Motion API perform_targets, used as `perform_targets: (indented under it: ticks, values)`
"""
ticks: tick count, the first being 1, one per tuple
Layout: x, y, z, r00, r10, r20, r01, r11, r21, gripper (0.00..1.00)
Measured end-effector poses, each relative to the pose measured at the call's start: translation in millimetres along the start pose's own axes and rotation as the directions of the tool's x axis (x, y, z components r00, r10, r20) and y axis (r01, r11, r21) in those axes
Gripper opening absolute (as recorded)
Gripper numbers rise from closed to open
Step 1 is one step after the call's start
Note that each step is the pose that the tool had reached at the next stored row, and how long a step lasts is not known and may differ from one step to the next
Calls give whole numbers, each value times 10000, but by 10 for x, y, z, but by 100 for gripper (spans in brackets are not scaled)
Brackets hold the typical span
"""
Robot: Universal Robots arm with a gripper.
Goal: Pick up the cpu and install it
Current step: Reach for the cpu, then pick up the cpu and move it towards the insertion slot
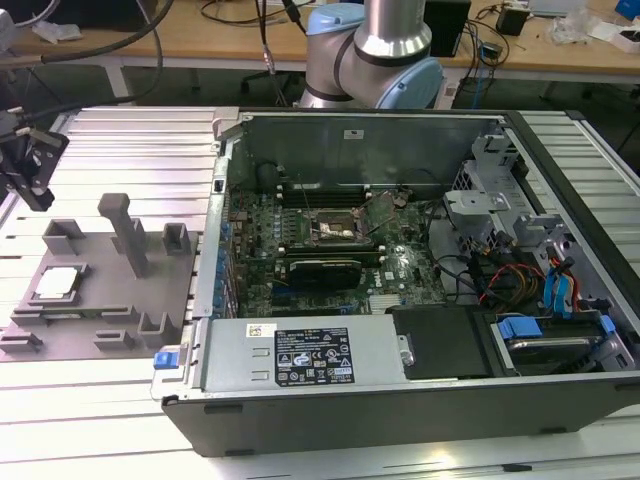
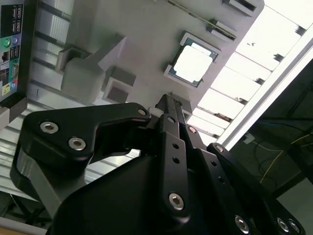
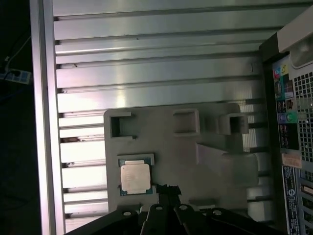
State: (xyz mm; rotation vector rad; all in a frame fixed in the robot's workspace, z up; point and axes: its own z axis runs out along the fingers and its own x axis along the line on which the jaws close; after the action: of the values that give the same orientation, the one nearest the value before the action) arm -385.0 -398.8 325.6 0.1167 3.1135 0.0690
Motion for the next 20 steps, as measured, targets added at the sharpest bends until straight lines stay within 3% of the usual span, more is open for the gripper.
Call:
perform_targets:
  ticks: [5, 18, 20]
  values:
    - [80, -11, 82, 10000, -2, -2, 2, 10000, 1, 11]
    - [83, -11, 90, 10000, -1, 2, 1, 10000, -1, 11]
    - [109, -13, 98, 10000, 0, -1, 0, 10000, 1, 11]
